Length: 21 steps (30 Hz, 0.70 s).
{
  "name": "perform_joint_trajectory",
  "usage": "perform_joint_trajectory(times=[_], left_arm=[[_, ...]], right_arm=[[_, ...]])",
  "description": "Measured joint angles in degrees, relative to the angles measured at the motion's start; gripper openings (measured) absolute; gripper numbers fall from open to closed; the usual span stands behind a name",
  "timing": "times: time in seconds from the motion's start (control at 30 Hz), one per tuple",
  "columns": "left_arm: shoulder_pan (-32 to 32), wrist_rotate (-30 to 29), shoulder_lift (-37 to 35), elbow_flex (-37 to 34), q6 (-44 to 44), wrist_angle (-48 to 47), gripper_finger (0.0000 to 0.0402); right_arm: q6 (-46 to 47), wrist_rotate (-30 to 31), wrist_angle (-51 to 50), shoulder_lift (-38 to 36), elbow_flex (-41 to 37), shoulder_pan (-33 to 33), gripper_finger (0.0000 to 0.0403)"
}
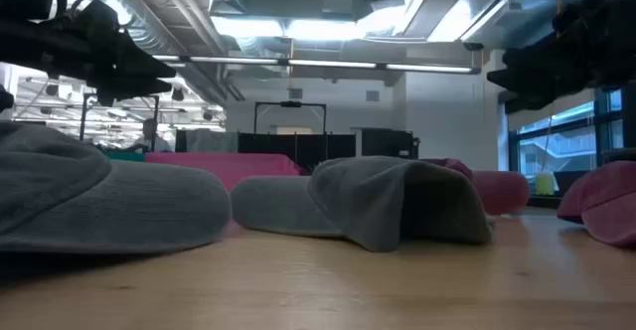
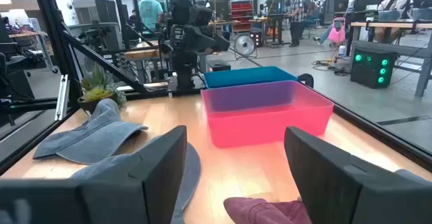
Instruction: Pick & Place hat
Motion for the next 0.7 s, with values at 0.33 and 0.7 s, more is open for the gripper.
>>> perform_joint_trajectory(times=[0.33, 0.7], left_arm=[[0.0, 0.0, 0.0, 0.0, 0.0, 0.0, 0.0213], [-3.3, 15.5, 11.1, 2.9, 3.9, 17.7, 0.0197]], right_arm=[[0.0, 0.0, 0.0, 0.0, 0.0, 0.0, 0.0248], [-0.1, 0.1, 0.0, 0.0, 0.0, 0.0, 0.0248]])
